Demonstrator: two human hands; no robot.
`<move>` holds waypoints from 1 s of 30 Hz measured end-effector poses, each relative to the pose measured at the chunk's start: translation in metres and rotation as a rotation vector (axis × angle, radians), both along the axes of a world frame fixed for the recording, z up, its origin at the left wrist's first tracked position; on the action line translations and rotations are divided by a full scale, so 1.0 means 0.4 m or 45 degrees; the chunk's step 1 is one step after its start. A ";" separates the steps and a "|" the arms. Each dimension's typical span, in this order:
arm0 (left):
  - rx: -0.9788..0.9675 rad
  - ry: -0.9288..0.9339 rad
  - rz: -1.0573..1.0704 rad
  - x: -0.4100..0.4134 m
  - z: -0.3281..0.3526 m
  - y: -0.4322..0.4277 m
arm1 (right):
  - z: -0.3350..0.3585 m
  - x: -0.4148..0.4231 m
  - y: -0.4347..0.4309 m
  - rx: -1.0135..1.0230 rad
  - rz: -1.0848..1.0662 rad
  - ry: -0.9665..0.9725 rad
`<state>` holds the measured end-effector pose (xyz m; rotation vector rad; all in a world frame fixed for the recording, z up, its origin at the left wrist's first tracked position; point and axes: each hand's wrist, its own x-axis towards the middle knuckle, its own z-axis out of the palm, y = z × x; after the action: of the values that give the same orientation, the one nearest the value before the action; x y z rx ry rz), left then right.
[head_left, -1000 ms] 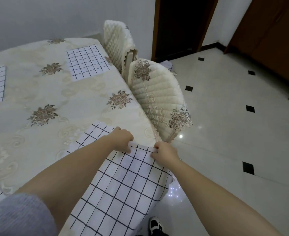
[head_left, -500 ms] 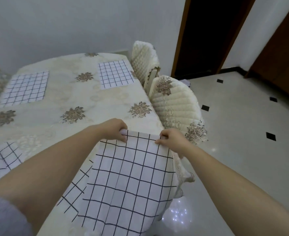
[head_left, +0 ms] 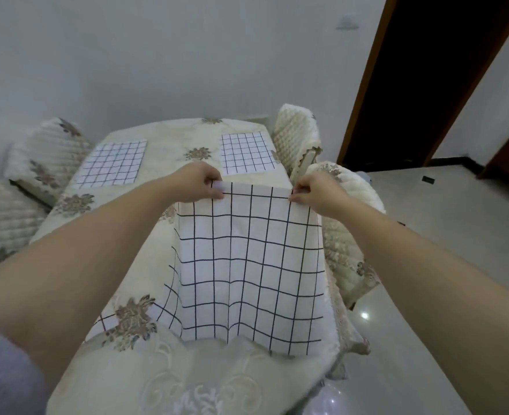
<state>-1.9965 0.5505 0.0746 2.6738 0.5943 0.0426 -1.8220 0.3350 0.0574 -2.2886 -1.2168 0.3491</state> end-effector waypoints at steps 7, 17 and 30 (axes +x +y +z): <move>0.104 -0.174 0.136 0.056 0.128 0.046 | 0.122 0.094 0.087 0.082 -0.022 -0.135; 0.167 -0.480 0.420 0.107 0.238 0.107 | 0.235 0.172 0.195 0.372 -0.013 -0.336; 0.328 -0.586 0.414 0.054 0.187 0.069 | 0.161 0.103 0.189 0.575 -0.086 -0.423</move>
<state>-1.9750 0.5779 0.1494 2.6346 0.9033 0.8495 -1.7809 0.4106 0.1216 -2.0276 -1.2184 -0.3171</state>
